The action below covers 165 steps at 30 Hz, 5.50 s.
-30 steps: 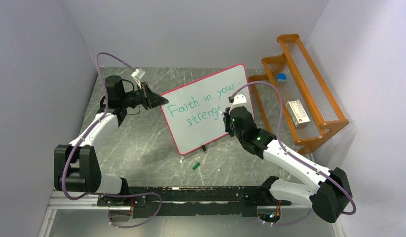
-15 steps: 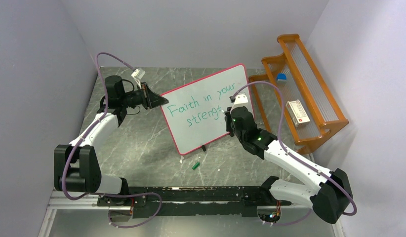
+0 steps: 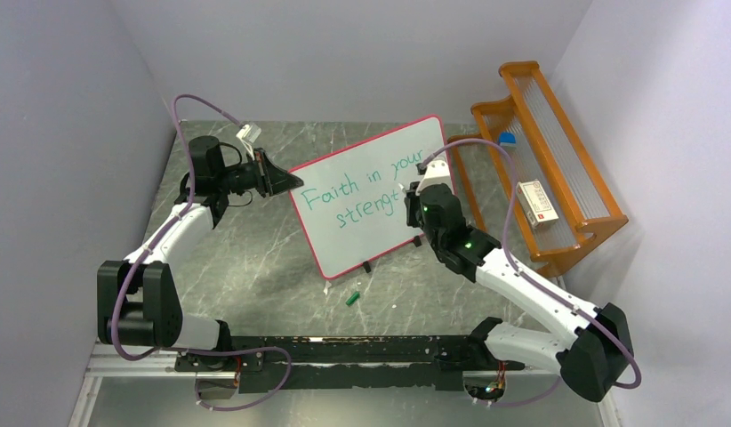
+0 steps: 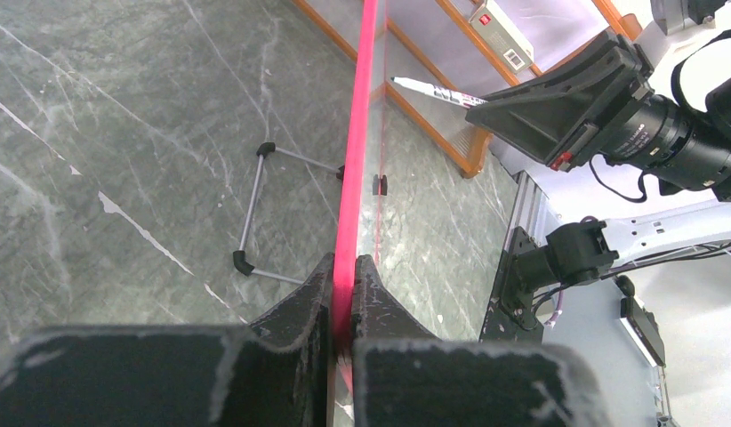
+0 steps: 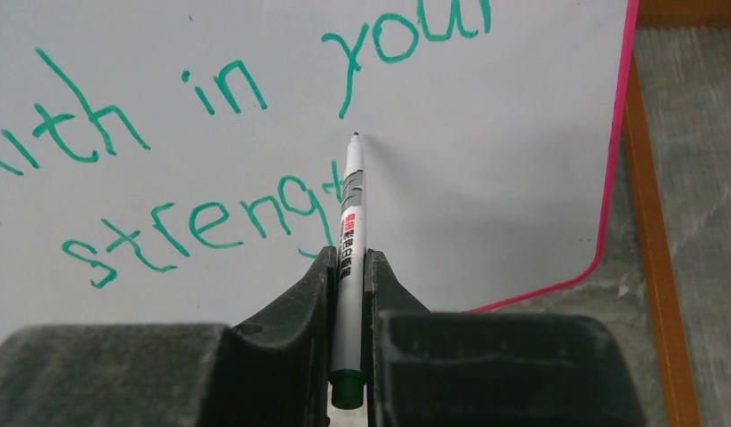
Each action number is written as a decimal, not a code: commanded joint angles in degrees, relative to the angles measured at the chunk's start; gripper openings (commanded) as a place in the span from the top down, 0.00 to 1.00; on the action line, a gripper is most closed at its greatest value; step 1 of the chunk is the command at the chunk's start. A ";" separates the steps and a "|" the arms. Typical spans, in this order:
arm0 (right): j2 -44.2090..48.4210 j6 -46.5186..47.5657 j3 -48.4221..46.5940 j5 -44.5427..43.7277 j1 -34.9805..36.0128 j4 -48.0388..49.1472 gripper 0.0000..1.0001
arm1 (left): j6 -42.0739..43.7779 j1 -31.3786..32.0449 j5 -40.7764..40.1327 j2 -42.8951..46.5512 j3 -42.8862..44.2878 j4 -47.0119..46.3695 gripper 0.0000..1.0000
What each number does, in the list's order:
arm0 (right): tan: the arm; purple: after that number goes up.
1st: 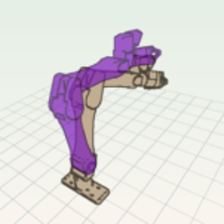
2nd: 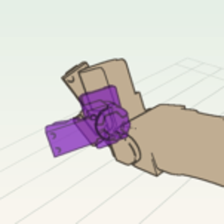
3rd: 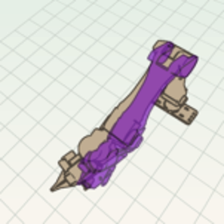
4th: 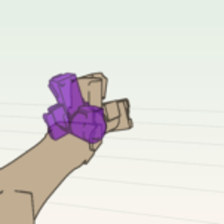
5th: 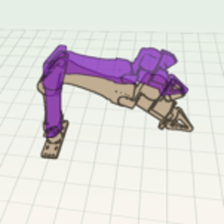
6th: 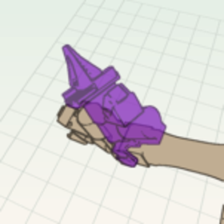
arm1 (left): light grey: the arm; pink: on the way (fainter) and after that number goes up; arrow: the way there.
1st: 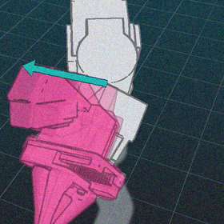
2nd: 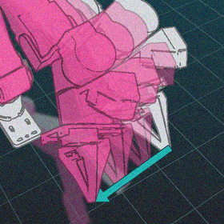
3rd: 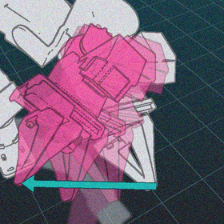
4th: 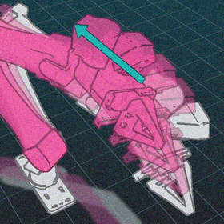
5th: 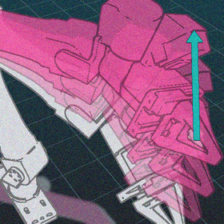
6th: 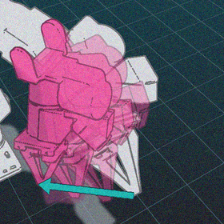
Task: Write a sentence on the whiteboard
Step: Write a sentence on the whiteboard, then close the whiteboard marker at the center of the board.
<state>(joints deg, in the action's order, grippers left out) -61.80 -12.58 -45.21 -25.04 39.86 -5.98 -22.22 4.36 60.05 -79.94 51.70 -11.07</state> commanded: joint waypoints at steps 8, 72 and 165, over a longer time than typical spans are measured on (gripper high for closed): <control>-2.39 1.09 -2.47 0.88 -1.52 2.71 1.00 | 4.67 1.09 -4.08 -2.32 -0.90 5.09 0.95; -1.71 -0.32 -0.23 0.01 -1.80 1.08 1.00 | 4.80 1.09 -4.20 -2.40 -0.81 5.38 0.95; 19.71 -2.51 1.31 1.10 -6.28 -13.01 1.00 | 8.29 1.09 -20.85 9.06 6.51 20.73 0.36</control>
<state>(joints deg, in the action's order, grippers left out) -45.39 -15.16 -42.37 -23.75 34.06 -15.86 -16.69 5.21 48.62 -75.94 54.30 1.58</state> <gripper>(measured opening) 0.120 0.595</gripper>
